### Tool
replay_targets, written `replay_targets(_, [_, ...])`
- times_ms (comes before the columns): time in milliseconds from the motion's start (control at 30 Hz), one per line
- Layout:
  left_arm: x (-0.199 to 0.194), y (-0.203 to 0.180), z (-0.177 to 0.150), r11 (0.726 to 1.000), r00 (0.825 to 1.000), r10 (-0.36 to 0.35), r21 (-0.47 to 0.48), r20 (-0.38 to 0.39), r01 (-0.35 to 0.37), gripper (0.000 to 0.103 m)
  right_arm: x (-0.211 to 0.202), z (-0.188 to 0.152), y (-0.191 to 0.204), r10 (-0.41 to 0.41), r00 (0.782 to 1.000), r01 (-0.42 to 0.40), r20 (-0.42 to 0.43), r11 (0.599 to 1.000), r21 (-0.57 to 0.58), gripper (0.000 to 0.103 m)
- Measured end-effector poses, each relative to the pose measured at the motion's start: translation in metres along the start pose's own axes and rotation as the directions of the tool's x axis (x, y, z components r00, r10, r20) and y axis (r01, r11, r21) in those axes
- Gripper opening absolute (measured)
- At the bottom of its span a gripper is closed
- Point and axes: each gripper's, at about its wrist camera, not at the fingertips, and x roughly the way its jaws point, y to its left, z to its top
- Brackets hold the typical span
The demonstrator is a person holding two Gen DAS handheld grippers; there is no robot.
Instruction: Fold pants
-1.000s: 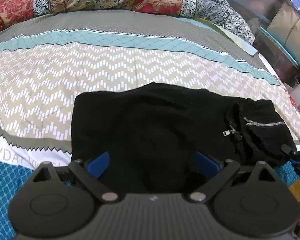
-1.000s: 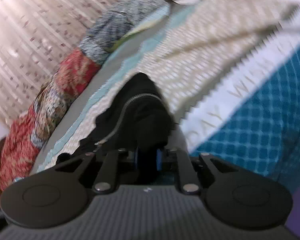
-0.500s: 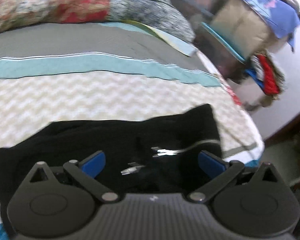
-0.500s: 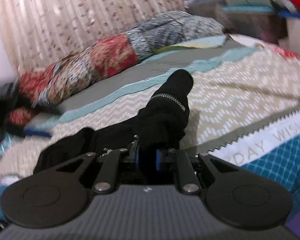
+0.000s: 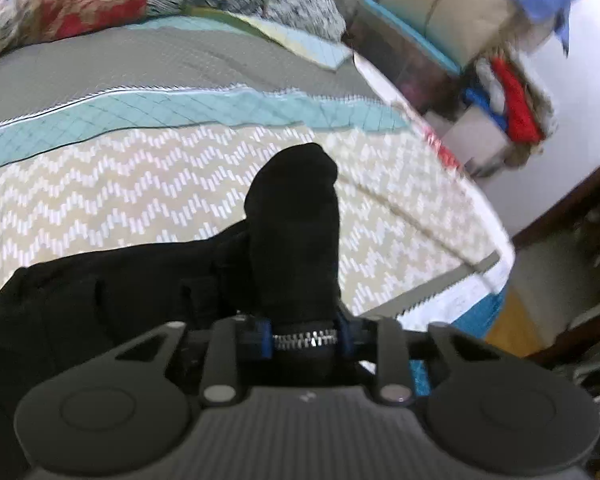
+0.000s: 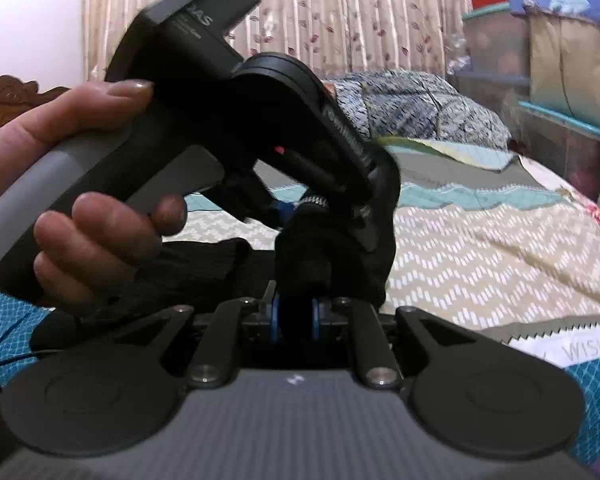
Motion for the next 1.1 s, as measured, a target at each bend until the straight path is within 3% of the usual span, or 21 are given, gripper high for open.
replay_targets(67, [-0.017, 0.014, -0.003, 0.999, 0.999, -0.015, -0.040, 0.031, 0.017, 0.024, -0.005, 0.001, 0.001, 0.019, 0.999, -0.019, 0.036, 1.000, 0.007, 0.023])
replay_targets(133, [-0.032, 0.033, -0.005, 0.995, 0.999, -0.021, -0.095, 0.045, 0.025, 0.024, -0.006, 0.000, 0.000, 0.036, 0.998, -0.037, 0.056, 0.999, 0.019, 0.045])
replay_targets(167, [-0.039, 0.043, -0.008, 0.992, 0.998, -0.029, -0.122, 0.051, 0.035, 0.024, -0.004, -0.001, 0.002, 0.036, 0.998, -0.037, 0.051, 0.999, 0.013, 0.062])
replay_targets(267, [-0.057, 0.066, -0.019, 0.981, 0.997, -0.045, -0.186, 0.067, 0.057, 0.024, 0.008, -0.005, 0.012, 0.055, 0.998, -0.054, 0.021, 0.998, -0.030, 0.065])
replay_targets(333, [-0.068, 0.077, -0.026, 0.976, 0.996, -0.049, -0.209, 0.079, 0.064, 0.023, 0.019, -0.008, 0.021, 0.045, 0.999, -0.046, -0.008, 0.997, -0.067, 0.063])
replay_targets(367, [-0.075, 0.083, -0.032, 0.973, 0.995, -0.053, -0.219, 0.087, 0.071, 0.023, 0.021, -0.008, 0.025, 0.044, 0.999, -0.045, -0.020, 0.996, -0.074, 0.047])
replay_targets(400, [-0.081, 0.088, -0.036, 0.971, 0.994, -0.054, -0.227, 0.096, 0.075, 0.023, 0.023, -0.006, 0.029, 0.054, 0.998, -0.056, -0.031, 0.996, -0.074, 0.014])
replay_targets(600, [-0.128, 0.122, -0.054, 0.961, 0.982, -0.027, -0.265, 0.189, 0.077, 0.023, 0.008, 0.012, 0.070, 0.154, 0.988, -0.152, 0.010, 0.981, -0.118, 0.014])
replay_targets(733, [-0.146, 0.157, -0.070, 0.949, 0.977, 0.007, -0.310, 0.215, 0.061, 0.024, 0.012, 0.015, 0.108, 0.212, 0.977, -0.210, -0.014, 0.955, -0.209, 0.014])
replay_targets(900, [-0.133, 0.202, -0.097, 0.926, 0.984, 0.067, -0.377, 0.166, 0.000, 0.024, 0.033, 0.000, 0.142, 0.245, 0.960, -0.272, -0.134, 0.931, -0.245, 0.015])
replay_targets(1000, [-0.112, 0.232, -0.110, 0.896, 0.989, 0.094, -0.442, 0.114, -0.034, 0.026, 0.047, -0.010, 0.157, 0.246, 0.945, -0.299, -0.214, 0.916, -0.267, 0.020])
replay_targets(1067, [-0.098, 0.247, -0.120, 0.878, 0.991, 0.107, -0.476, 0.077, -0.058, 0.039, 0.058, -0.016, 0.163, 0.231, 0.937, -0.308, -0.263, 0.900, -0.308, 0.022])
replay_targets(1100, [-0.094, 0.250, -0.124, 0.870, 0.990, 0.114, -0.489, 0.078, -0.062, 0.040, 0.059, -0.017, 0.164, 0.229, 0.936, -0.308, -0.266, 0.898, -0.313, 0.022])
